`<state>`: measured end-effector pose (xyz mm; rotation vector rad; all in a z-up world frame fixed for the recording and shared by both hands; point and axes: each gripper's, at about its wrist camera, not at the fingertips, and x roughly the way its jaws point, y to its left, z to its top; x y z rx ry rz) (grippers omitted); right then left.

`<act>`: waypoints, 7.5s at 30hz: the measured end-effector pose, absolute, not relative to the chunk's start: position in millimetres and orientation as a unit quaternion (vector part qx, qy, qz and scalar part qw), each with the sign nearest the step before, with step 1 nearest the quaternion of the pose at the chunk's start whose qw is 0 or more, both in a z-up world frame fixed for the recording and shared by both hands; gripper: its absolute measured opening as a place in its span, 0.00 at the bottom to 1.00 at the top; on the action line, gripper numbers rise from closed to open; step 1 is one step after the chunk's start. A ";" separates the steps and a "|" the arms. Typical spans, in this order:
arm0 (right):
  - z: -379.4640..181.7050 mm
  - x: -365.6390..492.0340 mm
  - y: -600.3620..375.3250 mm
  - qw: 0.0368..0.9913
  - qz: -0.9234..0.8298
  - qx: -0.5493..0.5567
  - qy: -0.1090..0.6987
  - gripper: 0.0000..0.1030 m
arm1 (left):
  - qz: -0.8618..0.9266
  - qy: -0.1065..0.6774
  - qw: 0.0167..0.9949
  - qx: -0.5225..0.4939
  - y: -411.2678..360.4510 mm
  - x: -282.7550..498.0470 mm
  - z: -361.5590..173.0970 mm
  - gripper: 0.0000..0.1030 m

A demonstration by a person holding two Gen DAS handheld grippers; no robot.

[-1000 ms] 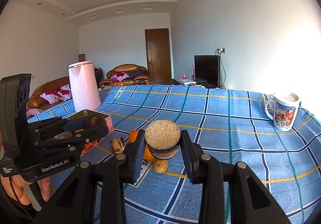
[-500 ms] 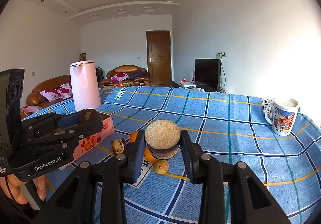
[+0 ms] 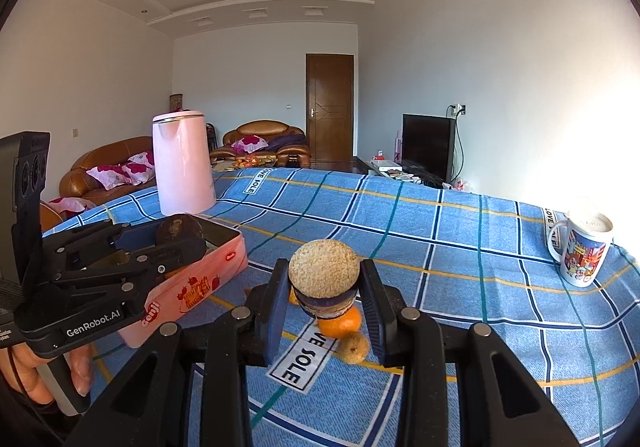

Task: Organize fruits
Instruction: 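Carry the biscuit and mangosteen toward the pink tin, then lower the biscuit into the tin and open the right tool while the left tool holds the mangosteen above, then open the left tool to drop the mangosteen into the tin, then grasp a small orange with the left tool while the right tool grasps the brown kiwi, then lift the orange and kiwi and carry both toward the pink tin, then lower the orange and kiwi into the tin and open both tools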

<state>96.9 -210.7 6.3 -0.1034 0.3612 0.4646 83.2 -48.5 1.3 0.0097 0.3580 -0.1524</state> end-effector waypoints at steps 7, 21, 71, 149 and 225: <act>17.8 106.8 -157.3 0.941 0.276 -0.068 0.182 0.35 | -0.019 0.190 0.981 -0.032 18.4 95.5 8.2 0.38; 5.0 117.9 -67.9 0.910 0.337 -0.113 0.211 0.35 | 0.023 0.250 0.966 -0.058 90.4 119.8 -9.3 0.38; -53.9 173.1 -207.9 0.891 0.211 -0.077 0.395 0.35 | -0.098 0.278 0.955 0.031 -73.7 130.7 -7.5 0.63; -13.8 131.3 -281.8 0.951 0.189 0.005 0.243 0.27 | -0.164 0.261 0.950 0.042 -149.4 151.5 -19.3 0.37; 5.1 82.1 -96.8 0.907 0.367 -0.057 0.198 0.28 | -0.011 0.201 0.978 -0.054 49.7 61.5 -10.9 0.37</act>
